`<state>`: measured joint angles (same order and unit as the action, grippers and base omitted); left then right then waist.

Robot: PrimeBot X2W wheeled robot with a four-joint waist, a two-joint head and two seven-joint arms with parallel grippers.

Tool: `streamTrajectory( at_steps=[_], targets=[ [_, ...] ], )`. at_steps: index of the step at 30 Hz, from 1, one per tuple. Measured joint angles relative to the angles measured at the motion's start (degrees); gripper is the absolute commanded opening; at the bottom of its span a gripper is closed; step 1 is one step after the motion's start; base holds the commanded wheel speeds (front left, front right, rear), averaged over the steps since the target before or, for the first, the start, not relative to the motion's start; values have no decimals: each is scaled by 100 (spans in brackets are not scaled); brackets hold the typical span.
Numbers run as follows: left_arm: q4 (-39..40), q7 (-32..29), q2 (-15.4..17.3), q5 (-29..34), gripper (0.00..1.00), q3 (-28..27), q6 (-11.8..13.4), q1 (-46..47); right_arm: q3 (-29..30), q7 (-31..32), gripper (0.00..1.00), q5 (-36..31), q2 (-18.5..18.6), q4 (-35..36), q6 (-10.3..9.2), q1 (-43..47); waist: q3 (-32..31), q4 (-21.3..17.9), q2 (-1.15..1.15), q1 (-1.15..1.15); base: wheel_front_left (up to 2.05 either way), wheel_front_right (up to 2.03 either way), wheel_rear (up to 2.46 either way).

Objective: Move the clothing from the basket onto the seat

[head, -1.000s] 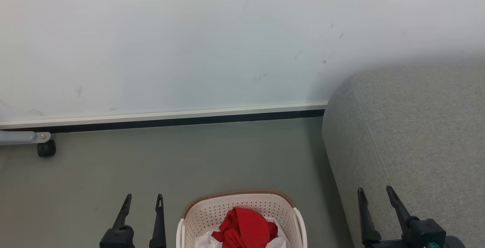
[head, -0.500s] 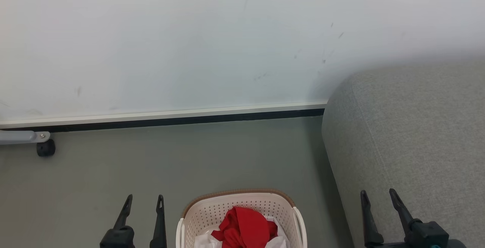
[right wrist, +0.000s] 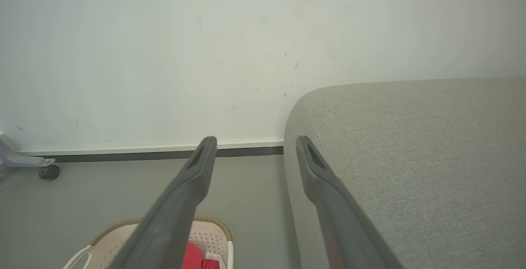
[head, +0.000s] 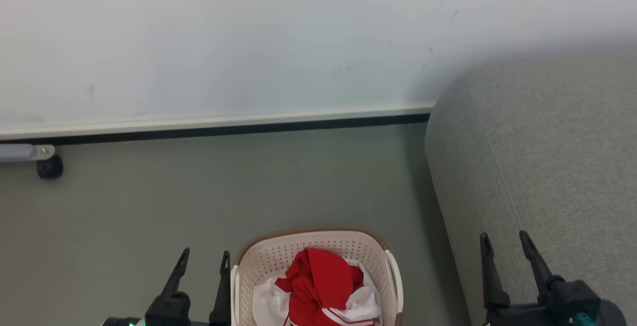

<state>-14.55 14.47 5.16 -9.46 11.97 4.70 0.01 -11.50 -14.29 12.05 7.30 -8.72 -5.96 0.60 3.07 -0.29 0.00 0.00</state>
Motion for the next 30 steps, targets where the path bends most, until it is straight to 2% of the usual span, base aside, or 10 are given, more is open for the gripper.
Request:
streamTrajectory(
  at_steps=[17,30],
  targets=[
    [-705,0,-121,272,100,566,-223,911,272,-2,100,-187,210,554,0,-687,1293,-216,0,-1,0,0,0],
    [-1471,0,-210,255,100,856,-271,1836,332,-42,100,-248,222,1074,0,-1509,2467,-531,-1,-1,0,0,0]
  ],
)
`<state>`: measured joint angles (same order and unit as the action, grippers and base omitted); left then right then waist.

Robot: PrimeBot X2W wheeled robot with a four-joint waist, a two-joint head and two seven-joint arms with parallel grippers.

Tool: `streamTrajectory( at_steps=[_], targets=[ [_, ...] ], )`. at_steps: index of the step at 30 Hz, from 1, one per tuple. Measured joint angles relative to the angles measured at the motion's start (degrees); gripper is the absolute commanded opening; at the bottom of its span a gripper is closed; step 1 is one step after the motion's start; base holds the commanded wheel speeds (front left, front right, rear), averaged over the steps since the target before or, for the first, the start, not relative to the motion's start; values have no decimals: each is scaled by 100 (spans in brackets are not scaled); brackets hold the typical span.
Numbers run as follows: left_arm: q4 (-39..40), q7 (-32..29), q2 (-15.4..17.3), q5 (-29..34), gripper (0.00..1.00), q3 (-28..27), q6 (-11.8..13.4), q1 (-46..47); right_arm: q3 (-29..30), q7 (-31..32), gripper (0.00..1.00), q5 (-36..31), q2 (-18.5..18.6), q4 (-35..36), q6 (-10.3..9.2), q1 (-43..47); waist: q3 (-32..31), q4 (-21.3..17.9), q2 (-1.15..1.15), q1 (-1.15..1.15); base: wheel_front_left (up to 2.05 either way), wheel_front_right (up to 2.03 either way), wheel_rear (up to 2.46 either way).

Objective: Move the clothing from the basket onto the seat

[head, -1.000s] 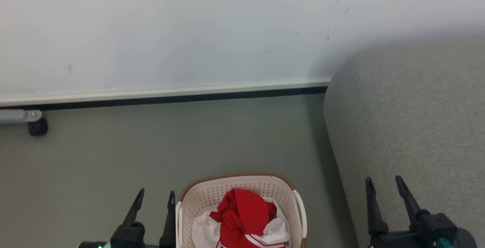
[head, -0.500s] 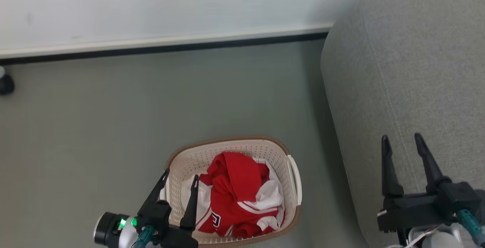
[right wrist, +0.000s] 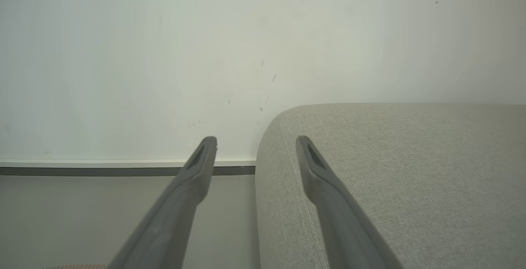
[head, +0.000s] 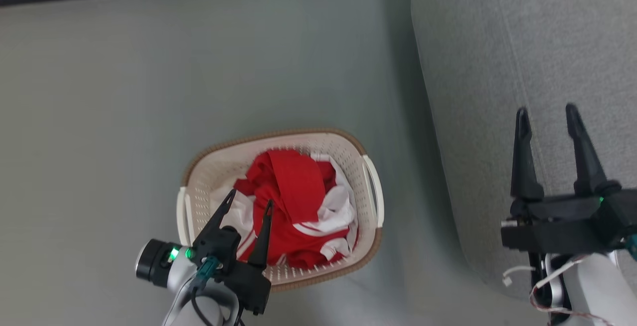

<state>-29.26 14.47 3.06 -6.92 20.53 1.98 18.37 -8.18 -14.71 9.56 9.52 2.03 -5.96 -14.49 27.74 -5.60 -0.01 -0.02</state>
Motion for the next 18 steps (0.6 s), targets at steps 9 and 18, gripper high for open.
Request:
streamTrajectory(
  at_steps=[9,18],
  targets=[
    [-504,-63,-19,-1,100,180,-1,647,-81,-1,100,-107,-98,243,51,-617,770,-200,0,0,0,0,0],
    [-914,-187,-36,-15,100,371,-46,1399,-9,-1,100,-190,-73,671,76,-1116,1547,-390,0,0,0,0,0]
  ],
)
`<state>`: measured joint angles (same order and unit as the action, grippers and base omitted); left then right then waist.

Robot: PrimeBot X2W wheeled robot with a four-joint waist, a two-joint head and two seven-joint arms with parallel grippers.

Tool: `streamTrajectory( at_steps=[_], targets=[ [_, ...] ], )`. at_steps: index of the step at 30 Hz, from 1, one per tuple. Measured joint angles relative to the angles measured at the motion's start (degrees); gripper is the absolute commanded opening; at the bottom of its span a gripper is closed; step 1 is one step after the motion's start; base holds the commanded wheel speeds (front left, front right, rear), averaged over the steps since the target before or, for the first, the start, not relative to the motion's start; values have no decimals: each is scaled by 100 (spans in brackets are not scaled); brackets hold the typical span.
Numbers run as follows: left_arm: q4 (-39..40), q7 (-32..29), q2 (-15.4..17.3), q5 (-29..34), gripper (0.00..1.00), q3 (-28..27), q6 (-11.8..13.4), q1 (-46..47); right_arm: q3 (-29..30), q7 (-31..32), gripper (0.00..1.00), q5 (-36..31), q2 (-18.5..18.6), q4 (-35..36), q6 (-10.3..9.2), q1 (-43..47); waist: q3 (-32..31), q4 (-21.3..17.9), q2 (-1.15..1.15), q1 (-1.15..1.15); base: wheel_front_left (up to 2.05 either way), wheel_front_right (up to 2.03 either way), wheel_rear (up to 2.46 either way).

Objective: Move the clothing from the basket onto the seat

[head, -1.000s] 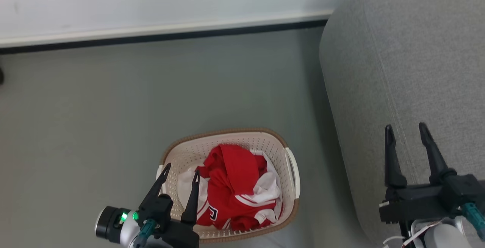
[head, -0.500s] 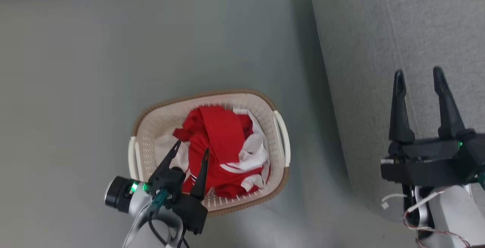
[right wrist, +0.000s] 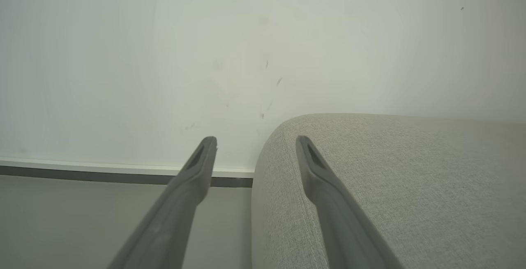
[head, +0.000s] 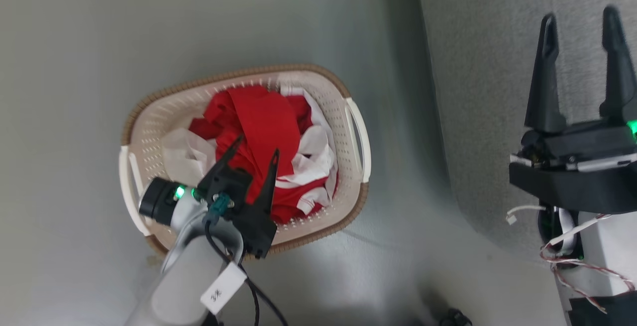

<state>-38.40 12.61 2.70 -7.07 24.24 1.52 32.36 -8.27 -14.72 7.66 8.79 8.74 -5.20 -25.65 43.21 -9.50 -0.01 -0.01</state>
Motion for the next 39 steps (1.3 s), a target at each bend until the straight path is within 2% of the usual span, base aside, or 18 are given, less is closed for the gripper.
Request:
streamTrajectory(
  at_steps=[8,18,25,39],
  targets=[
    [-383,-248,1,-40,100,33,53,700,-16,-2,100,-78,-26,469,1,-372,692,-132,0,1,0,0,0],
    [-918,-343,-1,-181,100,9,219,1249,0,-2,100,-114,-54,419,18,-552,1398,-283,1,0,0,0,0],
    [-1199,-276,-2,-204,100,-130,408,1564,11,-2,100,-118,-77,382,25,-558,1617,-349,1,1,0,0,0],
    [-1703,-186,-2,-186,100,-212,530,1826,5,-19,100,-156,-135,359,42,-644,1747,-396,2,1,0,0,0]
  ],
)
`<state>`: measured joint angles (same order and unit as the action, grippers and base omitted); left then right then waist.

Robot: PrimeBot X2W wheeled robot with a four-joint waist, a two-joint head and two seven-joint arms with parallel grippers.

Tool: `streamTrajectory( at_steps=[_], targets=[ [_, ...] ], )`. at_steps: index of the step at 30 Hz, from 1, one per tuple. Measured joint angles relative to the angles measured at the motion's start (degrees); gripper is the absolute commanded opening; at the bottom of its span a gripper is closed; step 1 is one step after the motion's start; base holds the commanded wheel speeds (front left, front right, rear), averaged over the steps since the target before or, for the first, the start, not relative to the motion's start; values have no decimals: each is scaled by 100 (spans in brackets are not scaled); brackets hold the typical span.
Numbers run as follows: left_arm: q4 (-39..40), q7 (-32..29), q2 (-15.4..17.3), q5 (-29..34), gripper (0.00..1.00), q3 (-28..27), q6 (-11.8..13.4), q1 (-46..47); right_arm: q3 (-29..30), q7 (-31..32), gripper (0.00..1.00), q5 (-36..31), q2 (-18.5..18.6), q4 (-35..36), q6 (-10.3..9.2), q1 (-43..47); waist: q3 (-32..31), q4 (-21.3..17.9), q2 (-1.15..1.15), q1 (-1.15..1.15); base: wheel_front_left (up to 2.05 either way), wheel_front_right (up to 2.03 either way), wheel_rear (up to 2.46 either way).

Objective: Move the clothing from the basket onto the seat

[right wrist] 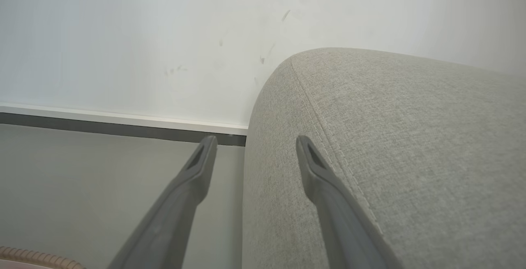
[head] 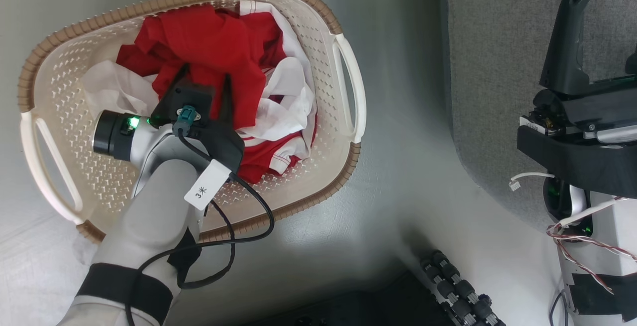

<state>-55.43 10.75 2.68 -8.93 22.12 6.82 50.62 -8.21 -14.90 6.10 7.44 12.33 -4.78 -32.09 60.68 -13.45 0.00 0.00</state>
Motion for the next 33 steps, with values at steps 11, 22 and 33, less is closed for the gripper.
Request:
streamTrajectory(
  at_steps=[11,22,33],
  targets=[
    [-168,74,2,-86,0,349,24,74,-33,-31,100,-55,-85,-250,34,-94,-38,-76,0,0,0,0,0],
    [393,308,3,-448,0,1045,-179,37,-33,-31,100,-55,-136,-959,127,-133,-491,41,0,0,0,0,0],
    [1076,356,2,-816,0,1595,-434,-178,48,-23,100,25,-138,-1774,213,14,-1265,366,0,0,0,0,0]
  ],
)
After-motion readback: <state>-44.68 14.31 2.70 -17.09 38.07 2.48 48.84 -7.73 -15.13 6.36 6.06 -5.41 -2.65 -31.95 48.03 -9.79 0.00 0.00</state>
